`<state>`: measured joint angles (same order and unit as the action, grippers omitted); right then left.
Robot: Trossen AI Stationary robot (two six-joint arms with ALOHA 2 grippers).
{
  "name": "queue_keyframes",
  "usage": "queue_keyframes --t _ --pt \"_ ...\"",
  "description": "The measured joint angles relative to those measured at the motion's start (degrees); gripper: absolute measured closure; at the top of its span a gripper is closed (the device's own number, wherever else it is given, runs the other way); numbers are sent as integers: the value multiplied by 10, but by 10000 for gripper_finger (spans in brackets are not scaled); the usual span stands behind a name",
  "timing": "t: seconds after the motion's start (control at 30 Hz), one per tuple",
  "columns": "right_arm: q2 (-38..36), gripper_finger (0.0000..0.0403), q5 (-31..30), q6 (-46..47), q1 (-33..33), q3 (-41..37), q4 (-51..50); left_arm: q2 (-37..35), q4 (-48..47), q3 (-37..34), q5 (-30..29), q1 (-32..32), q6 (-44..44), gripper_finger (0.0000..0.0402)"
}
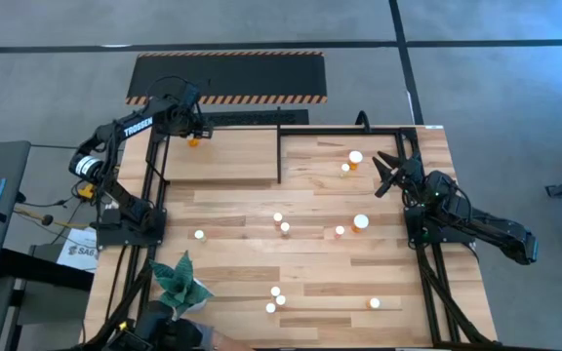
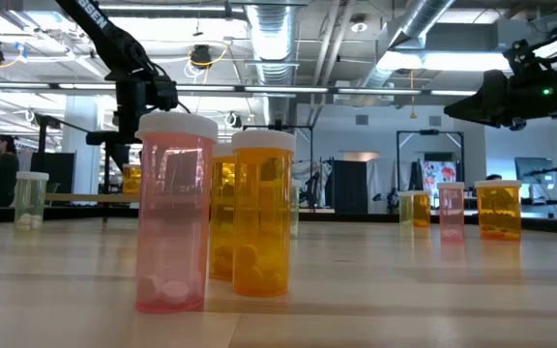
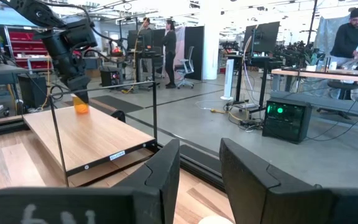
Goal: Pick and place medicine bottles onto shelf by color
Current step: Put the left big orange pill bottle on the shelf
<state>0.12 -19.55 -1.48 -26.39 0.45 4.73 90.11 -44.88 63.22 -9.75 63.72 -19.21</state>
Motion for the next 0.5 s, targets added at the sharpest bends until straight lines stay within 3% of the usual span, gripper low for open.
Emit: queue_keyframes --t 0.5 --pt "0 266 0 0 0 0 0 0 10 0 -19 0 -23 208"
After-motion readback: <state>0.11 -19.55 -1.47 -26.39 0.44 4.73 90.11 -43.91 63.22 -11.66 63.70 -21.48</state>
